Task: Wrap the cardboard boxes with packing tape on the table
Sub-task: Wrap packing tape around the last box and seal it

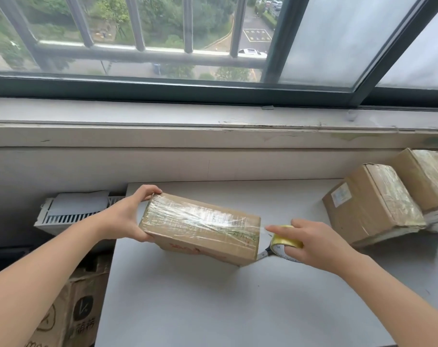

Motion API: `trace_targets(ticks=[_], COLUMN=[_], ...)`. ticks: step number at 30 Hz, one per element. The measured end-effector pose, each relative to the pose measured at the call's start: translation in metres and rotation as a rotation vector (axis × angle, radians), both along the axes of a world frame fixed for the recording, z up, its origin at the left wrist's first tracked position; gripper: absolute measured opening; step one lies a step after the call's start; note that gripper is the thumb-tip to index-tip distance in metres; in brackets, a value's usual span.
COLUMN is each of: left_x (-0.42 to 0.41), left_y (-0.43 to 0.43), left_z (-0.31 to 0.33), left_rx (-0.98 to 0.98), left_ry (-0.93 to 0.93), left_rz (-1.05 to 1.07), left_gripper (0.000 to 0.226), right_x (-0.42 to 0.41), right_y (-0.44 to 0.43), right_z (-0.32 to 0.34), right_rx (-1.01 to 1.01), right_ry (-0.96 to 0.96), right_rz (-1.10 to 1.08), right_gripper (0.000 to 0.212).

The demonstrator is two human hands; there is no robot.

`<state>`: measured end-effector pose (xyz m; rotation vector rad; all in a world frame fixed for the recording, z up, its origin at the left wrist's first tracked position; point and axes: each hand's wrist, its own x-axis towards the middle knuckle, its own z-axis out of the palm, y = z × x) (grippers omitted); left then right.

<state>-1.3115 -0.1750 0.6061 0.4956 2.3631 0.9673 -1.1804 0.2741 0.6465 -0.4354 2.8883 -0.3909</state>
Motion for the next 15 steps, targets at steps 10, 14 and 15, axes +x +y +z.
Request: trace_targets(ticks=[10,14,15], left_x=[0.000,0.001,0.001], left_y=[-0.002,-0.003,-0.002], left_z=[-0.002,-0.005,-0.005], left_rx=[-0.097,-0.115,-0.115], left_ry=[0.018,0.034,0.037], left_rz=[-0.025,-0.039,-0.042], left_gripper=[0.108,0.108,0.108], right_x=[0.000,-0.002,-0.003], right_y=[-0.001,-0.002,0.000], right_z=[0.011,0.021,0.023], right_rx=[-0.047,-0.072,-0.076], right_ry=[0.233,0.298,0.309], right_rz=[0.137,0.169,0.173], right_gripper=[0.042,0.039,0.039])
